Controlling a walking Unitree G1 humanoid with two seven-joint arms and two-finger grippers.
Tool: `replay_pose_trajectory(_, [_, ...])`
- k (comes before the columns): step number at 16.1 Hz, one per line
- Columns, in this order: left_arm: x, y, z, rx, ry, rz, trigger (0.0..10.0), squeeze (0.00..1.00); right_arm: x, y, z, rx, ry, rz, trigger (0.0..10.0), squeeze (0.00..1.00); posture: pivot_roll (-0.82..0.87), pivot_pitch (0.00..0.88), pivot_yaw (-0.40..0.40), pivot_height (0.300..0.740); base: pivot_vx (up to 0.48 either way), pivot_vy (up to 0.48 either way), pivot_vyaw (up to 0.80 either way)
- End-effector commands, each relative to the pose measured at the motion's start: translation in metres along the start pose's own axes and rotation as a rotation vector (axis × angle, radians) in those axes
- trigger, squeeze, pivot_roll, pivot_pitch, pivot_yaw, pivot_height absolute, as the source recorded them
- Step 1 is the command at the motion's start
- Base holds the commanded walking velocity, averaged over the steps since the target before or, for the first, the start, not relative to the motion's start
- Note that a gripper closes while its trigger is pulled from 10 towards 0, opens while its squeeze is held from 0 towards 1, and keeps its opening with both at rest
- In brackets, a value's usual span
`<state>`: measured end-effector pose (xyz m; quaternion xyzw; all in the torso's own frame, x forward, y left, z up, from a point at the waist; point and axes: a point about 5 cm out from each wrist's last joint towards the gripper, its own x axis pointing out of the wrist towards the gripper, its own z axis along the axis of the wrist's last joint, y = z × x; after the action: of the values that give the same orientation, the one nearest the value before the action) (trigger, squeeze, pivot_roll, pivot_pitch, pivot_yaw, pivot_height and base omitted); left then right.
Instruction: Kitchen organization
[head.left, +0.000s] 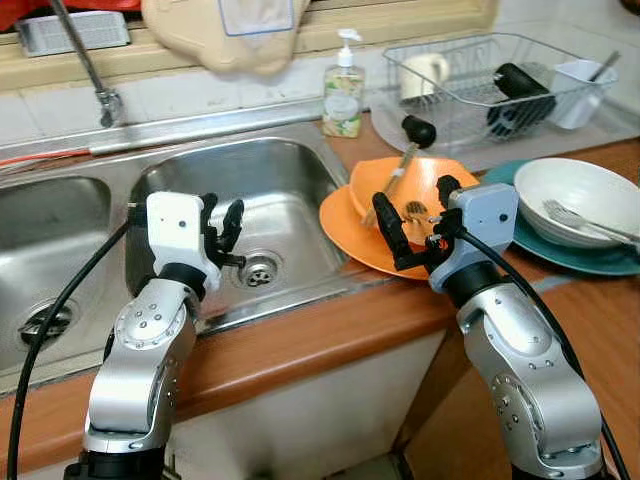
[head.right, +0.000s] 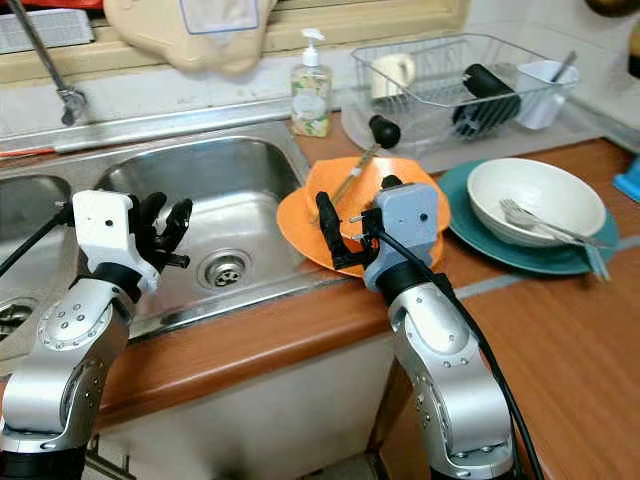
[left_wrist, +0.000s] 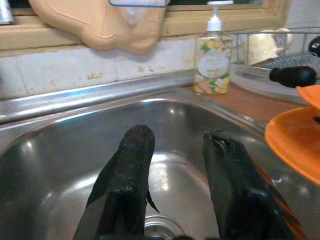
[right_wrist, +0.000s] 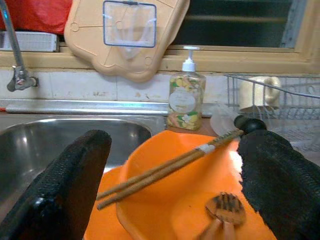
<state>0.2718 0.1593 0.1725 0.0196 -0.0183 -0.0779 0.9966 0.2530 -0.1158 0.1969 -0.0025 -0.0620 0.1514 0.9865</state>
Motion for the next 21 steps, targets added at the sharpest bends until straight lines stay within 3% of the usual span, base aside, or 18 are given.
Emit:
replay_pose_trajectory(1, [0.004, -0.001, 0.003, -0.009, 0.002, -0.017, 10.0, 0.00, 0.001, -0.001, 0.003, -0.009, -0.005, -0.003, 10.0, 1.00, -0.12, 0.000, 0.062, 0.740, 0.000, 0.000, 0.00])
replay_pose_trajectory(2, [0.007, -0.004, 0.005, -0.036, 0.001, -0.062, 10.0, 0.00, 0.002, -0.002, 0.004, -0.020, -0.001, -0.005, 10.0, 1.00, -0.12, 0.000, 0.062, 0.740, 0.000, 0.000, 0.00])
replay_pose_trajectory(3, [0.011, -0.006, 0.009, -0.031, -0.016, -0.097, 10.0, 0.15, 0.003, -0.005, 0.004, -0.034, 0.013, -0.002, 10.0, 1.00, -0.12, 0.000, 0.061, 0.740, 0.000, 0.000, 0.00])
replay_pose_trajectory(4, [0.017, -0.009, 0.014, -0.006, -0.042, -0.141, 10.0, 1.00, 0.004, -0.009, 0.004, -0.047, 0.030, 0.003, 10.0, 1.00, -0.12, 0.000, 0.066, 0.740, 0.000, 0.000, 0.00])
replay_pose_trajectory(7, [0.027, -0.018, 0.019, 0.012, -0.041, -0.242, 10.0, 1.00, 0.006, -0.021, 0.009, -0.074, 0.043, -0.008, 10.0, 1.00, -0.13, 0.000, 0.079, 0.740, 0.000, 0.000, 0.00])
replay_pose_trajectory(8, [0.026, -0.024, 0.019, 0.005, -0.032, -0.318, 10.0, 0.00, 0.006, -0.024, 0.013, -0.071, 0.036, -0.016, 10.0, 0.99, -0.14, 0.000, 0.084, 0.740, 0.000, 0.000, 0.00])
replay_pose_trajectory(9, [0.026, -0.027, 0.019, 0.006, -0.024, -0.360, 10.0, 0.00, 0.006, -0.025, 0.015, -0.064, 0.033, -0.021, 10.0, 0.88, -0.14, 0.000, 0.088, 0.740, 0.000, 0.000, 0.00])
replay_pose_trajectory(10, [0.025, -0.029, 0.018, 0.007, -0.021, -0.376, 10.0, 0.00, 0.006, -0.026, 0.016, -0.062, 0.031, -0.021, 10.0, 0.00, -0.14, 0.000, 0.088, 0.740, 0.000, 0.000, 0.00])
replay_pose_trajectory(13, [0.026, -0.028, 0.019, 0.002, -0.029, -0.398, 10.0, 0.00, 0.009, -0.030, 0.024, -0.103, 0.043, 0.011, 10.0, 0.00, -0.15, 0.000, 0.094, 0.740, 0.000, 0.000, 0.00])
replay_pose_trajectory(18, [0.011, -0.007, 0.016, 0.135, 0.014, -0.435, 10.0, 0.00, 0.034, -0.058, 0.047, -0.569, 0.078, 0.210, 10.0, 0.00, -0.14, 0.000, 0.075, 0.740, 0.000, 0.000, 0.00])
replay_pose_trajectory(20, [0.007, -0.002, 0.016, 0.146, 0.030, -0.440, 10.0, 0.00, 0.042, -0.064, 0.053, -0.646, 0.083, 0.250, 10.0, 0.00, -0.13, 0.000, 0.070, 0.740, 0.000, 0.000, 0.00])
replay_pose_trajectory(21, [0.001, 0.004, 0.016, 0.166, 0.056, -0.467, 10.0, 0.00, 0.048, -0.069, 0.054, -0.770, 0.112, 0.341, 10.0, 0.00, -0.12, 0.000, 0.065, 0.740, 0.000, 0.000, 0.00])
